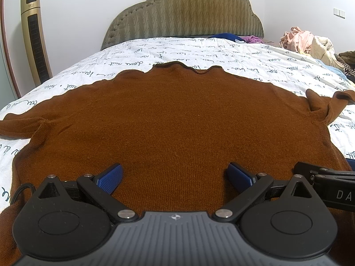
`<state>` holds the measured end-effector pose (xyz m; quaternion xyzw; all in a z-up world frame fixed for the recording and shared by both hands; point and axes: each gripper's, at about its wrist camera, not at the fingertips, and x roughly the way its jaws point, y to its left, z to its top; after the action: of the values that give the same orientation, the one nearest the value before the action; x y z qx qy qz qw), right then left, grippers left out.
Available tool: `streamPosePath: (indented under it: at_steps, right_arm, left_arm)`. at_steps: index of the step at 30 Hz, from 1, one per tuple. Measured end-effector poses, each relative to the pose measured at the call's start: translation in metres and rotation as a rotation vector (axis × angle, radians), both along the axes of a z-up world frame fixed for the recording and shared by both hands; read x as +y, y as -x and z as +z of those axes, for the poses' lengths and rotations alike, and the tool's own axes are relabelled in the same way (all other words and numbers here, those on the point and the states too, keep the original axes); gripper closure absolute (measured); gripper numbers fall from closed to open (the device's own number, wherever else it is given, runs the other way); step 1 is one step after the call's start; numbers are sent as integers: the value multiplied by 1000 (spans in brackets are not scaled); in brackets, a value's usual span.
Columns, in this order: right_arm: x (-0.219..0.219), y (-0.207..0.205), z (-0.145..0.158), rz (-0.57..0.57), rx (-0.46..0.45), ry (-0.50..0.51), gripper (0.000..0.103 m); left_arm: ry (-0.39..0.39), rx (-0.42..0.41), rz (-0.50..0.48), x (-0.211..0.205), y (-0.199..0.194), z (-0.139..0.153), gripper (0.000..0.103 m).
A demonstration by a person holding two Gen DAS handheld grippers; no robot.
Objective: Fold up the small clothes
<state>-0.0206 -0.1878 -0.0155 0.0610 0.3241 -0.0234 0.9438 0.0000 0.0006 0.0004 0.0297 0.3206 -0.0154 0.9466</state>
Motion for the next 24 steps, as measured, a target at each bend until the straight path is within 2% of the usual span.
streamPosePath:
  at_steps: [24]
  right_arm:
    - [1, 1, 2, 0, 0, 0, 0]
  left_arm:
    - [2, 0, 0, 0, 0, 0, 1]
